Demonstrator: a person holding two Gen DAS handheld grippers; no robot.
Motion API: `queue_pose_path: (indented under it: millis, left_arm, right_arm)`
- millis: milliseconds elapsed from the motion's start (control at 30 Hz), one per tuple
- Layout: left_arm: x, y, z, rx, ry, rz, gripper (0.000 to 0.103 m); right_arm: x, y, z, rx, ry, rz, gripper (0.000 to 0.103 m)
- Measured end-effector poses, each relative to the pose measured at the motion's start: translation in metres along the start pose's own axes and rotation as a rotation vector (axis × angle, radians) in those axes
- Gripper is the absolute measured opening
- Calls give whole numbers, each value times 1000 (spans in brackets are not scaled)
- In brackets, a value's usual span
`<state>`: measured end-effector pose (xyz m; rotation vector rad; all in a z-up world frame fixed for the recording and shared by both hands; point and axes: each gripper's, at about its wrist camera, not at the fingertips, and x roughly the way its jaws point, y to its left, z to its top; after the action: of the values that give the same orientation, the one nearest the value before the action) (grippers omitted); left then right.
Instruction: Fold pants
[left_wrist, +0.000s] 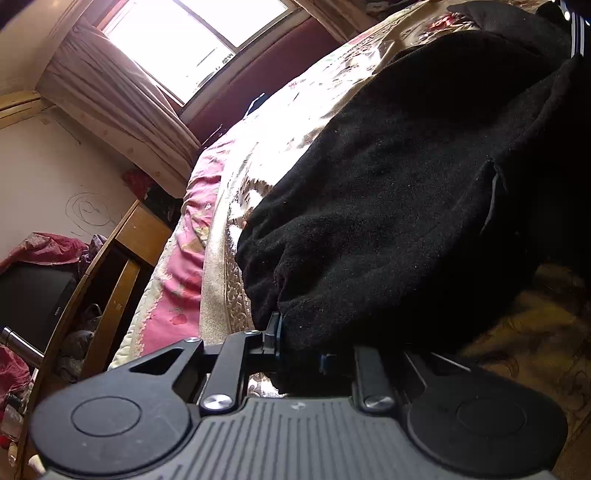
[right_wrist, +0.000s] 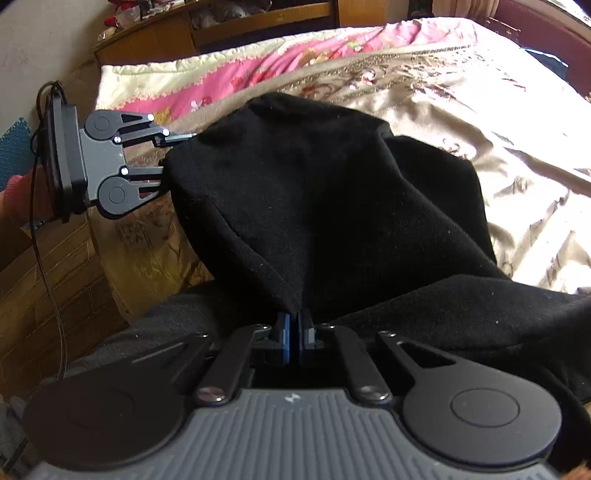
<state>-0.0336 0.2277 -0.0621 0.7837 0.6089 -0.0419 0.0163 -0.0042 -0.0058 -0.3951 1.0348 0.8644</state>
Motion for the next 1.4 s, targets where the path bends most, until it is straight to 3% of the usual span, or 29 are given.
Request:
queue_pose_path:
  millis: [200, 400, 567, 700, 800, 967, 1133, 1300, 1400]
  left_arm:
    - [-11, 10, 0, 45, 12, 63, 35]
    - [-7, -1, -3, 73, 46, 68, 30]
    - [-24, 15, 3, 28, 61, 62, 36]
    - [-41, 17, 16, 12, 48, 89, 36]
    - [-50, 19, 33, -33, 14, 71, 37]
    - [-56, -6, 83, -105, -99, -90, 38]
    - [-52, -56, 149, -143, -205, -317, 47]
    - [-36, -101, 193, -164, -157, -505, 53]
    - [-25, -120, 203, -181, -97, -624, 55]
  right_arm:
    - [-5, 3, -5, -15, -18, -3, 4]
    - [9, 1, -9, 13, 25, -19, 11]
    - [-20, 1, -21, 53, -65, -21, 17]
    - [-52, -13, -42, 161, -125, -41, 18]
    - [-79, -35, -60, 271, -173, -103, 20]
    - [-104, -105, -71, 525, -266, -215, 20]
    - [-111, -193, -78, 749, -350, -233, 34]
    - [-103, -240, -69, 800, -384, -226, 35]
    - [-97, -256, -54, 791, -390, -230, 43]
